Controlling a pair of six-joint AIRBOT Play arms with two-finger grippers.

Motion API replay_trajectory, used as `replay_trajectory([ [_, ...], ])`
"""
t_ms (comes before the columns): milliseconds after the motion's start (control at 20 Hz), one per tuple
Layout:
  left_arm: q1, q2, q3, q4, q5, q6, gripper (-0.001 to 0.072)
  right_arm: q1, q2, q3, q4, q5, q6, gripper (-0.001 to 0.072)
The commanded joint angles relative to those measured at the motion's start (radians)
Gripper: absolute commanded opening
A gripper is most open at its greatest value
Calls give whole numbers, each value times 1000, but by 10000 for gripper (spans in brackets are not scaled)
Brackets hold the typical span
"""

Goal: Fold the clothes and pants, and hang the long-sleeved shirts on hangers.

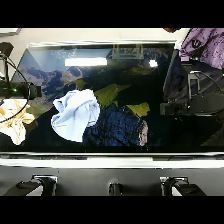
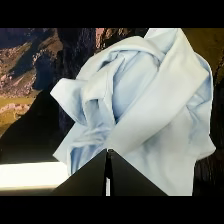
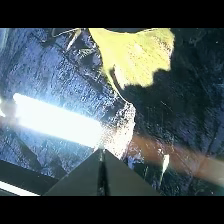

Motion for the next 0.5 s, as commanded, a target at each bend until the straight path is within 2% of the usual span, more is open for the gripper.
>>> replay_trajectory([
  [0, -7, -4, 0, -4, 43, -34, 86, -1, 1, 0, 0, -4, 1, 40],
  [50, -11, -8, -6, -3, 43, -113, 445, -1, 1, 0, 1, -7, 1, 40],
  [100, -10, -14, -21, -2, 44, -152, 720, -1, 1, -1, 1, -11, 1, 41],
  [250, -2, -106, -92, -10, 48, -143, 720, -1, 1, -1, 1, -8, 1, 41],
  [400, -21, -245, -179, -28, 146, -140, 720, -1, 1, -1, 0, -6, 1, 49],
  [450, -28, -293, -193, -32, 187, -141, 720, -1, 1, -1, 0, -6, 1, 79],
])
